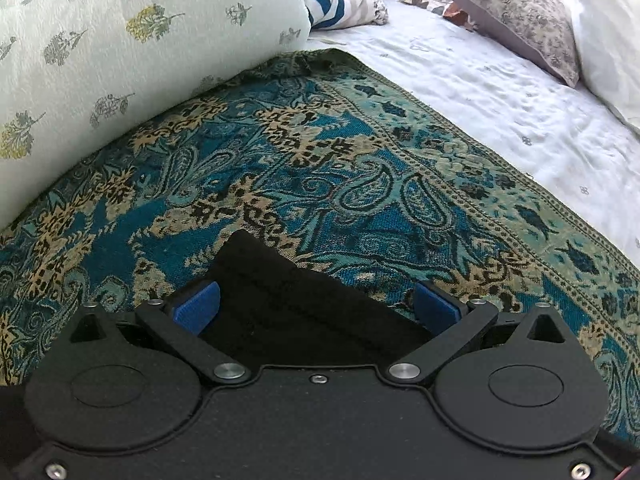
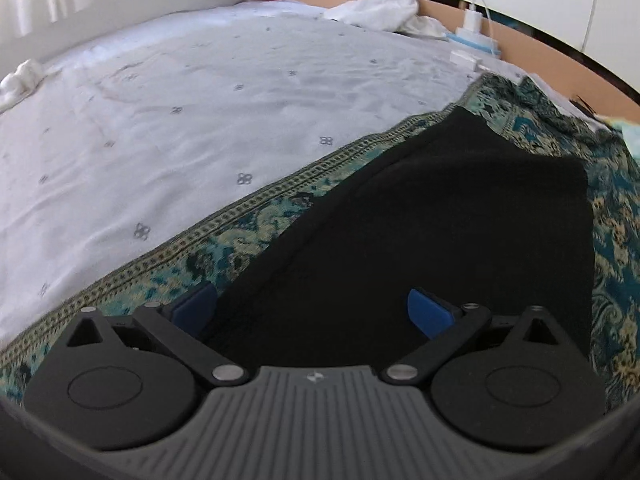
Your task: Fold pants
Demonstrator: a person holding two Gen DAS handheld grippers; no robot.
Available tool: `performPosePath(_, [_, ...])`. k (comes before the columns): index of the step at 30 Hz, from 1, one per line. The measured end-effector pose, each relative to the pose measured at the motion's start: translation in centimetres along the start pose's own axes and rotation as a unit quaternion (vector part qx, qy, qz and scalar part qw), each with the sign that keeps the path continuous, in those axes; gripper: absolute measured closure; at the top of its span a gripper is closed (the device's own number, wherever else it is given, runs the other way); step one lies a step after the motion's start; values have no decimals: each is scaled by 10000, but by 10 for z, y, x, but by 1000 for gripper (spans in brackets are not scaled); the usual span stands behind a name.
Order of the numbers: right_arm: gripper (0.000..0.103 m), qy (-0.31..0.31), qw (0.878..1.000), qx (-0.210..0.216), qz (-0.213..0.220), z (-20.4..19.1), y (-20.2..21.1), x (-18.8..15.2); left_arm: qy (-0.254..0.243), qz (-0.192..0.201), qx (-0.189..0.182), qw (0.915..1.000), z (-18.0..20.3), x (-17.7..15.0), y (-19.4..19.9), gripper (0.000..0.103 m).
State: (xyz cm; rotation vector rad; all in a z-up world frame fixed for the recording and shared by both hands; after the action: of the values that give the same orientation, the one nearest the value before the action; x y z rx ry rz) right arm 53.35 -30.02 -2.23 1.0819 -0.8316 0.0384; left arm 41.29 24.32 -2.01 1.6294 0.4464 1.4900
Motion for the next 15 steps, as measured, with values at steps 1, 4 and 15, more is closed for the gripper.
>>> performPosePath(1, [2, -7, 10000, 24, -15, 0, -1, 1, 2, -34, -8, 10000, 0, 1, 0, 0])
performPosePath(4, [28, 63, 10000, 57, 11, 5, 0, 3, -58, -119, -114, 9998, -3, 3, -1, 1])
performPosePath(15, [101, -98, 9993, 335, 107, 79, 18, 4, 19, -136, -1227, 9923, -42, 13, 34, 100])
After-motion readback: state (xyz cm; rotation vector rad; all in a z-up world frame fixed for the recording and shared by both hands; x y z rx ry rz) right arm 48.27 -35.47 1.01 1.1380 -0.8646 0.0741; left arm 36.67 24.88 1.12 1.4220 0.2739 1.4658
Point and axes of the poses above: each gripper's, at about its wrist camera, not at the fingertips, and y roughly against the way its jaws point, z to its right, x to its top, the point moved 4 cm from there along -y, roughly the way its jaws point, and after that the axes turned 11 degrees about y, right-handed, at the moved point
